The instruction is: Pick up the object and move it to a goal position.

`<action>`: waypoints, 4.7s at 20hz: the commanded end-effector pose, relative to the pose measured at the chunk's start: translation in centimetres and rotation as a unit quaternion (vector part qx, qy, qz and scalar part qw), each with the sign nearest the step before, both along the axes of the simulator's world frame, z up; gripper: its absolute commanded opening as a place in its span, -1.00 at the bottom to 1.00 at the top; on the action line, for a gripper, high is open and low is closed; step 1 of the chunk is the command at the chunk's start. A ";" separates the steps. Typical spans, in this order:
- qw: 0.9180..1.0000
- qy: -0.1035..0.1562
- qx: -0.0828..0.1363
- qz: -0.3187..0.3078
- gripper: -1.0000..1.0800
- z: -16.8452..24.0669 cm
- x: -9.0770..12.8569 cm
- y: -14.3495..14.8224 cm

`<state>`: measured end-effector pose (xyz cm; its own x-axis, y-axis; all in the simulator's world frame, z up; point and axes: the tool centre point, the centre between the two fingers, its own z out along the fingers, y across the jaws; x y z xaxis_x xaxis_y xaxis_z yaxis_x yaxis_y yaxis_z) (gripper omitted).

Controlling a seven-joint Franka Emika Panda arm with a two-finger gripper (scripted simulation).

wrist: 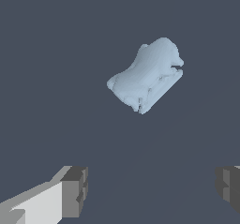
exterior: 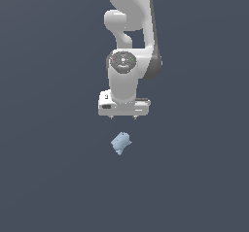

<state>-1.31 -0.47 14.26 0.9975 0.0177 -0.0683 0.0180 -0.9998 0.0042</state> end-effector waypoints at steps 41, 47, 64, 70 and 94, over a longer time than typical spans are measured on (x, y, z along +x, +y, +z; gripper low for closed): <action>0.967 -0.021 -0.007 -0.253 0.92 -3.1 5.2 -0.2; 0.946 -0.027 -0.009 -0.322 0.92 -3.8 6.4 -0.8; 0.928 -0.032 -0.010 -0.372 0.92 -5.0 7.3 -1.3; 0.927 -0.033 -0.010 -0.374 0.92 -8.0 7.2 -1.3; 0.927 -0.033 -0.010 -0.375 -1.00 -8.6 7.4 -0.6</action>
